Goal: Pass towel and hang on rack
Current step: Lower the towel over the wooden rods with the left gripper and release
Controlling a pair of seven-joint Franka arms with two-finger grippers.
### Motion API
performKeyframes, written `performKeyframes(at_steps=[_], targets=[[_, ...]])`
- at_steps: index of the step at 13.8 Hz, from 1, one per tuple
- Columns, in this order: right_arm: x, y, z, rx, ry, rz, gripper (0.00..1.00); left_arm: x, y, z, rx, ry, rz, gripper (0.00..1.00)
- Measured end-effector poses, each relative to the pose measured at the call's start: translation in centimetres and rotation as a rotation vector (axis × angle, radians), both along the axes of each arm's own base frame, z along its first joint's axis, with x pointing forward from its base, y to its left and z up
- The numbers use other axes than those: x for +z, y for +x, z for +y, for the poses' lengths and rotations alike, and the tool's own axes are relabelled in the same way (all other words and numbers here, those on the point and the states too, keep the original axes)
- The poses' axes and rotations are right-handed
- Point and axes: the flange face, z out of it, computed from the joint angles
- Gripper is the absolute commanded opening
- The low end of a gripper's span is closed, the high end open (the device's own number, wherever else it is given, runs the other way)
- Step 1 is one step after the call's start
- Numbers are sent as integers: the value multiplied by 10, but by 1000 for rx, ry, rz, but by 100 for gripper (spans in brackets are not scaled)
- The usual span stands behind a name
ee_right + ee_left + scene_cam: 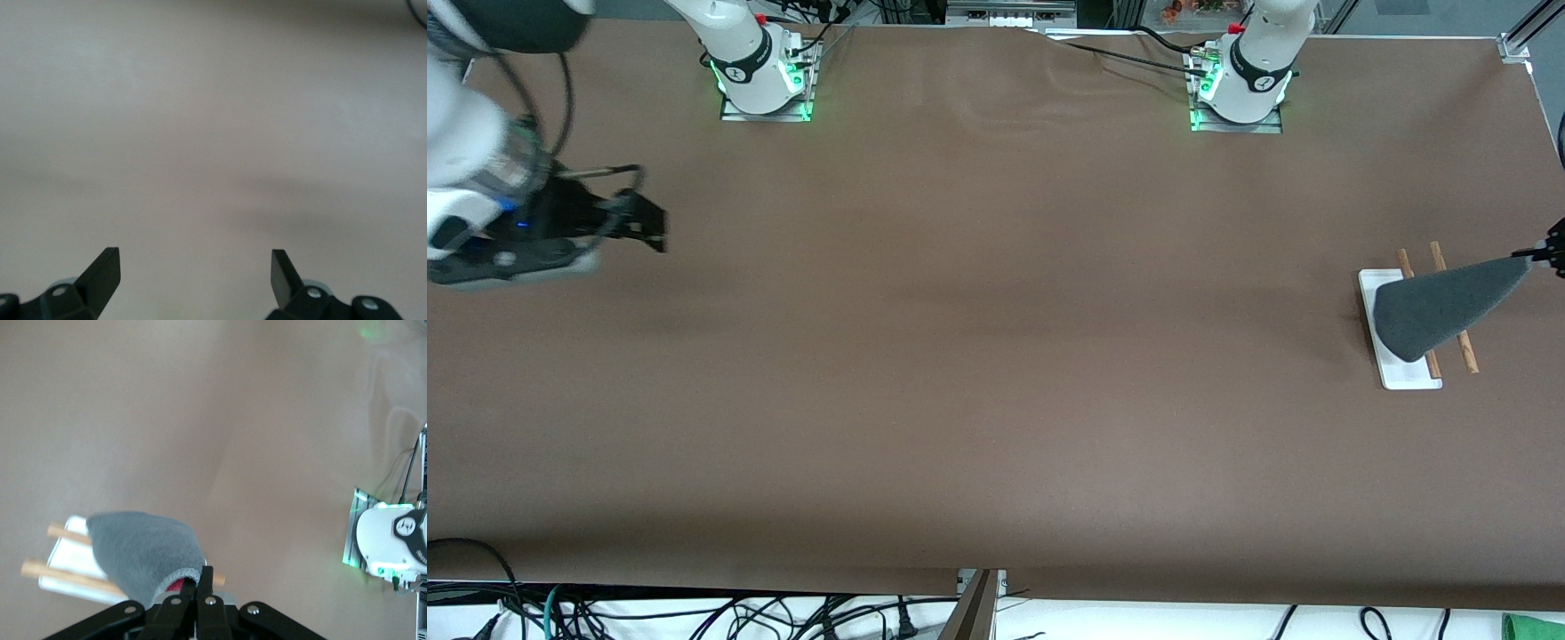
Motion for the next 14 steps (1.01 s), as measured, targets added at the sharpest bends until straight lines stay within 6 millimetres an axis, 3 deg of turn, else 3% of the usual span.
performKeyframes(at_steps=[2, 5, 9, 12, 13, 14], targets=[[8, -8, -31, -57, -12, 26, 100, -28, -8, 34, 20, -5, -2, 0], [21, -25, -68, -127, -26, 61, 100, -67, -8, 69, 0, -2, -42, 0], [15, -48, -69, -135, -39, 171, 100, -121, -21, 100, 18, -24, -17, 0], [9, -52, -70, -110, -10, 213, 100, -160, -30, 125, 23, -29, -45, 0], [9, -52, -75, -88, -3, 217, 100, -171, -34, 130, 28, -35, -45, 11], [8, -52, -79, -76, 0, 219, 100, -179, -38, 134, 33, -41, -43, 99]])
